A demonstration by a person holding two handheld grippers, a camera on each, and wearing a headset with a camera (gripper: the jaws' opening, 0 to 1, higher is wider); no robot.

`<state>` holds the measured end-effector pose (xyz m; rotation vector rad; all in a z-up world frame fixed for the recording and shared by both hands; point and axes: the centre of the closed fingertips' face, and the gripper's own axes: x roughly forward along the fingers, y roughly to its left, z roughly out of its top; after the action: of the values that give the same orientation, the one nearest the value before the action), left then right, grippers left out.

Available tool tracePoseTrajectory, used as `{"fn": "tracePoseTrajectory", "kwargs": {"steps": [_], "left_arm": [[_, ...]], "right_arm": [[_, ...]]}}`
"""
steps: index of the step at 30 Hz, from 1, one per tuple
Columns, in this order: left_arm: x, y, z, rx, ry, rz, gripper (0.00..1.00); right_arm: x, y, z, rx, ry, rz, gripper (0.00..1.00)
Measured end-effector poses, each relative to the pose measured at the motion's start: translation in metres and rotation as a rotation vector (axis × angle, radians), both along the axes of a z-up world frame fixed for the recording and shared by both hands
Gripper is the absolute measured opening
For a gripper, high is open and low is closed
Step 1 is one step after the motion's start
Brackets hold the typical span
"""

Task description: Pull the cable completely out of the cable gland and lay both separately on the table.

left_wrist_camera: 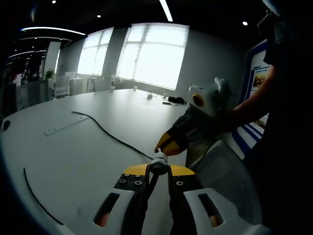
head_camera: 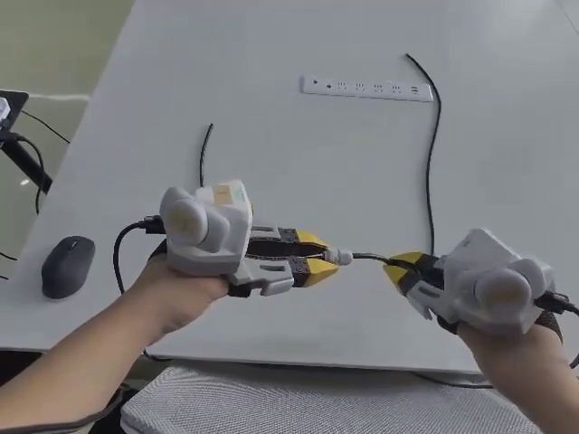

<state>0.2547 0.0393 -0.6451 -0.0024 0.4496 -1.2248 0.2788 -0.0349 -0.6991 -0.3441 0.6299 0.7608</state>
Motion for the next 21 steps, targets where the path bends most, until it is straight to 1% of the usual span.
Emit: {"fn": "tracePoseTrajectory", "kwargs": {"steps": [1, 2, 5, 7, 10, 11, 14, 17, 21], "left_arm": [[0.0, 0.0, 0.0, -0.002, 0.004, -0.001, 0.15], [0.0, -0.001, -0.001, -0.001, -0.001, -0.003, 0.15], [-0.001, -0.002, -0.002, 0.002, 0.0, -0.004, 0.15], [-0.001, -0.003, -0.003, 0.005, -0.001, -0.005, 0.15], [-0.001, -0.004, -0.005, 0.011, -0.001, -0.006, 0.15], [-0.001, -0.004, -0.006, 0.012, -0.001, -0.006, 0.15], [0.0, -0.002, -0.005, 0.011, -0.002, 0.001, 0.15], [0.003, 0.0, -0.004, 0.016, -0.015, 0.009, 0.15], [0.004, 0.0, -0.004, 0.014, -0.014, 0.009, 0.15]], "right_arm": [[0.0, -0.001, -0.002, 0.016, 0.018, -0.018, 0.0], [0.002, -0.005, -0.005, 0.028, 0.036, -0.057, 0.0], [0.002, -0.009, -0.01, 0.041, 0.064, -0.098, 0.0], [0.001, -0.009, -0.013, 0.048, 0.079, -0.113, 0.0], [-0.001, -0.007, -0.018, 0.035, 0.095, -0.13, 0.0], [-0.001, -0.007, -0.018, 0.041, 0.105, -0.142, 0.0], [-0.003, -0.006, -0.018, 0.056, 0.111, -0.15, 0.0], [-0.004, -0.006, -0.018, 0.057, 0.117, -0.152, 0.0], [-0.006, -0.005, -0.02, 0.043, 0.115, -0.144, 0.0]]}}
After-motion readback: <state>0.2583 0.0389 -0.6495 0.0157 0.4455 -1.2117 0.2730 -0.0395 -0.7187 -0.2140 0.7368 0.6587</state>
